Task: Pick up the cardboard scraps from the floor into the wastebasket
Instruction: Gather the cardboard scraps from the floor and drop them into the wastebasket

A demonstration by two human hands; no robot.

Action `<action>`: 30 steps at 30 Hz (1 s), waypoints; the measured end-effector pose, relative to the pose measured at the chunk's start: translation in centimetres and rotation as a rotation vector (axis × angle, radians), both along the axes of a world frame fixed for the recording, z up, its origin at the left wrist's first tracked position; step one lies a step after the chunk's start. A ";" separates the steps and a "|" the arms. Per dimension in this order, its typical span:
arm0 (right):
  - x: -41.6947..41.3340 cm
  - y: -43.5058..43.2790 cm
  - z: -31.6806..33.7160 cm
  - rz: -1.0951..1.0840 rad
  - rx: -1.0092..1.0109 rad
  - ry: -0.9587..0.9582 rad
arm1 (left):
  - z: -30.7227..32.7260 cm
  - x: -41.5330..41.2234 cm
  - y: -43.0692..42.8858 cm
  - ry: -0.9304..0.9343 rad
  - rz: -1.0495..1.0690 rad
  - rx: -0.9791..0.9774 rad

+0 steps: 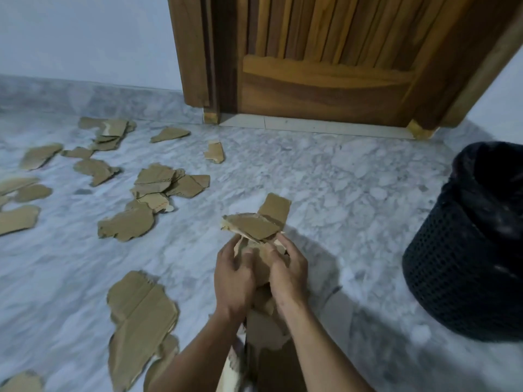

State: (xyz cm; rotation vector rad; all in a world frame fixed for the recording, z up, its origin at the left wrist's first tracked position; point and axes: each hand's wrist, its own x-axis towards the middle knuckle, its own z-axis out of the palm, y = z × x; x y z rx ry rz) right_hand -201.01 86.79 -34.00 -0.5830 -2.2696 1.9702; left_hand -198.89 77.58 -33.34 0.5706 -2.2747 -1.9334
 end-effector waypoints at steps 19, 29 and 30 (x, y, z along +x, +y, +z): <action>4.3 23.9 33.8 -0.438 0.327 0.818 | 31.1 0.4 25.2 0.638 -0.319 0.563; 8.7 37.2 27.1 -0.395 0.525 0.391 | 25.8 0.3 32.4 0.220 -0.555 0.068; 9.1 37.6 26.4 -0.396 0.528 0.348 | 25.1 0.3 32.1 0.204 -0.567 -0.011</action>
